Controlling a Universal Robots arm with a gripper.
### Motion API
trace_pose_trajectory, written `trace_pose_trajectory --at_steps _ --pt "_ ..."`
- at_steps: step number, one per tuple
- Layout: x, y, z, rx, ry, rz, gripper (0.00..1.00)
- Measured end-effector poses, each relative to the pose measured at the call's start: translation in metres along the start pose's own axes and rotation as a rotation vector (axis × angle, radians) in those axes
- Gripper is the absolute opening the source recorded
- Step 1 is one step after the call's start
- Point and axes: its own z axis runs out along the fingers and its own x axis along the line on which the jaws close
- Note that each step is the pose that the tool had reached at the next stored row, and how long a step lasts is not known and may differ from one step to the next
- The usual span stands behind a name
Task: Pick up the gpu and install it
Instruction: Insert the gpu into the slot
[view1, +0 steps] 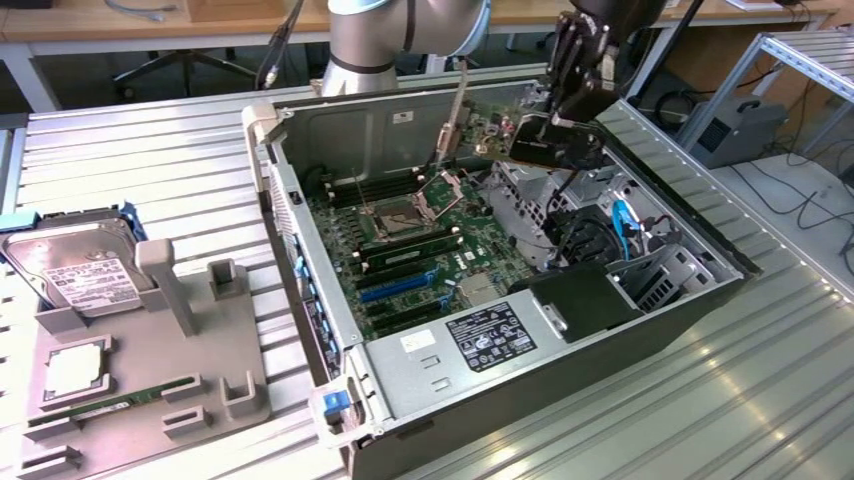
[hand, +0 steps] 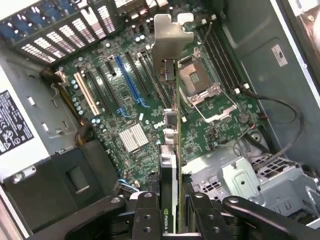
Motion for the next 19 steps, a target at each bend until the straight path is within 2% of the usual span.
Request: trace_pose_trajectory --at_steps 2,7,12,15,19 --pt "0.0000 0.0000 0.0005 -0.0011 0.0017 -0.046 0.27" --pt "0.0000 -0.0001 0.0020 -0.0048 0.0085 -0.216 0.27" --pt "0.0000 0.0000 0.0022 -0.0053 0.0095 -0.237 0.27" --pt "-0.0002 0.0001 0.0024 -0.0071 0.0124 -0.319 0.27" --pt "-0.0001 0.0005 0.0029 -0.0073 0.0125 -0.326 0.27"
